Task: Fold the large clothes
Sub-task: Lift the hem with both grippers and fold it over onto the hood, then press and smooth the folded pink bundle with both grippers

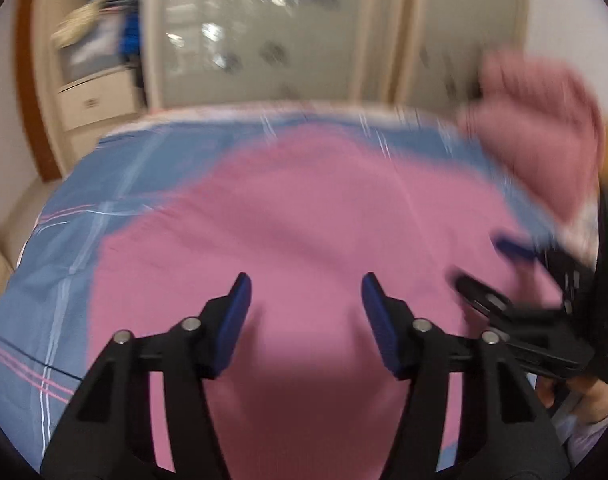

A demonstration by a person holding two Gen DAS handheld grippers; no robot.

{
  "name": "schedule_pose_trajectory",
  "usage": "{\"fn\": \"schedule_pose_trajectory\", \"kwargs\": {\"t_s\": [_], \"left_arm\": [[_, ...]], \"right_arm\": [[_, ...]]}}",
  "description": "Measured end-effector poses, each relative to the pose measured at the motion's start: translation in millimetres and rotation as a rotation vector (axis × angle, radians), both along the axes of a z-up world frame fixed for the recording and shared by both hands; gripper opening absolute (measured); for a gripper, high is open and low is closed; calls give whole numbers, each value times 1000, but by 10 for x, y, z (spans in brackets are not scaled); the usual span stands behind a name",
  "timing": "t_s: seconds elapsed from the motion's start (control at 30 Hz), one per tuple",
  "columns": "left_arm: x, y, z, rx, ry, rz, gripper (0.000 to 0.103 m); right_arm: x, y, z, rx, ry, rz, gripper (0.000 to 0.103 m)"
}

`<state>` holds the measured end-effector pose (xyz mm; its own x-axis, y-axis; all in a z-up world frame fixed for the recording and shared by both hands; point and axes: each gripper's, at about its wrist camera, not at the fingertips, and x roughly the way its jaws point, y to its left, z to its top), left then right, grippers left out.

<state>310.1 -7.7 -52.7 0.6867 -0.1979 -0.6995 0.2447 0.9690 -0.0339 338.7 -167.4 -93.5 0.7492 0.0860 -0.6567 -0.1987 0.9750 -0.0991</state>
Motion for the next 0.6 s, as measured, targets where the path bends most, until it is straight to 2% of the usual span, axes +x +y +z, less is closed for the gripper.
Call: {"fn": "schedule_pose_trajectory", "kwargs": {"t_s": [0.07,0.13,0.2,0.3,0.37,0.43,0.5,0.6], "left_arm": [[142,-113,-244,23,49,2,59],[347,-27,-493,3,91,39,59],[560,170,-666,-47,99,78,60],[759,425,-754,-57,100,223,59],[926,622,-817,-81,119,297,59],[995,717,-852,-99,132,317,59],[1047,708,-886,-84,110,332,60],[1081,671,-946,-85,84,347,60]], "right_arm": [[243,3,-232,-68,34,-61,80],[398,-64,-345,-116,23,-94,85],[540,-210,-401,-105,35,-115,87],[761,-455,-417,-96,36,-173,92],[903,-716,-442,-19,62,-214,102],[1022,-1048,-510,138,104,-273,102],[1075,-1214,-571,226,107,-326,102],[1055,-1380,-673,301,108,-406,102]]}}
